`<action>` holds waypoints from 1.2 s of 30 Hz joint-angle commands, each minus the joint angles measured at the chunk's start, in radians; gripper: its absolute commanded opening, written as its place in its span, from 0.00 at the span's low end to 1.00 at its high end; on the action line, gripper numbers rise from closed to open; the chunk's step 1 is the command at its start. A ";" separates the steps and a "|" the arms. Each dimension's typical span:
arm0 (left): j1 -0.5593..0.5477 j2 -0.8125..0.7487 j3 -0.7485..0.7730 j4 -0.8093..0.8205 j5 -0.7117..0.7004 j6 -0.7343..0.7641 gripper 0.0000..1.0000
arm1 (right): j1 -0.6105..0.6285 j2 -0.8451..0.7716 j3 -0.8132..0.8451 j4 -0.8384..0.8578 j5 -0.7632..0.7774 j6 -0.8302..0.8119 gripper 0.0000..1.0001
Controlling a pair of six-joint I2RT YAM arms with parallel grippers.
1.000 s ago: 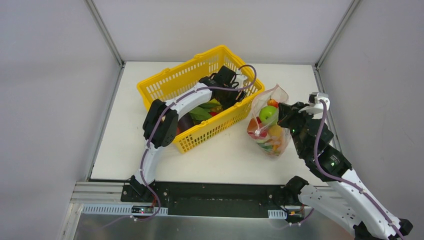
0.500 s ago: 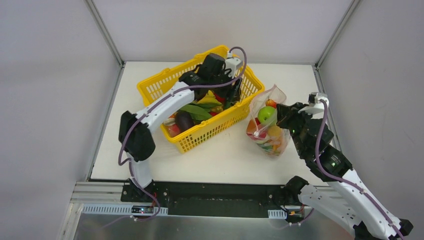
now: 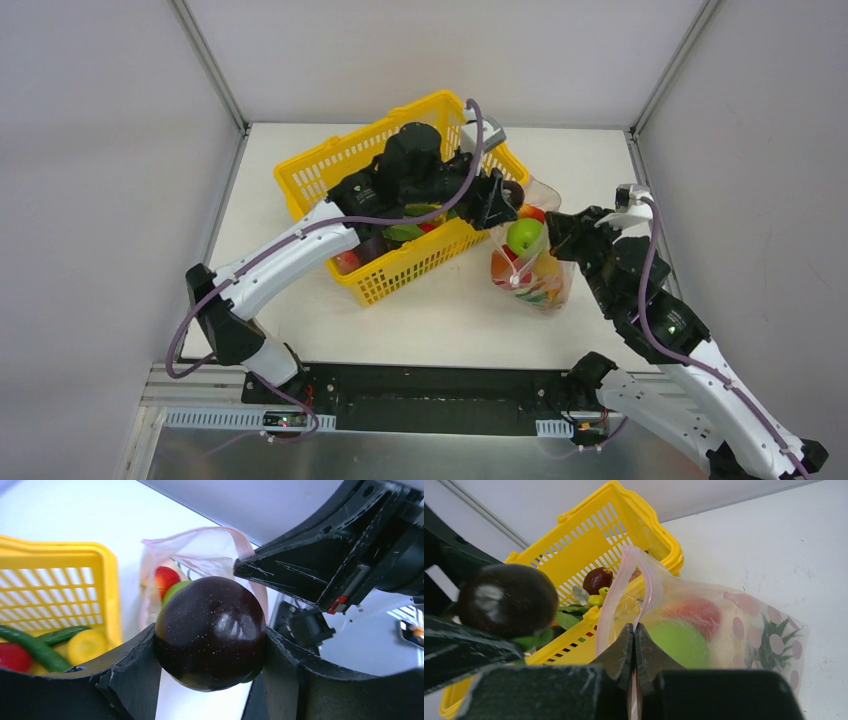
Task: Place the food in the zip-top bag and seal the zipper
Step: Place the fake vegetable in the zipper food storage bag.
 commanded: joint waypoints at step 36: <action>-0.123 0.181 0.151 0.037 0.102 -0.121 0.99 | -0.004 -0.107 -0.020 0.057 0.043 0.153 0.00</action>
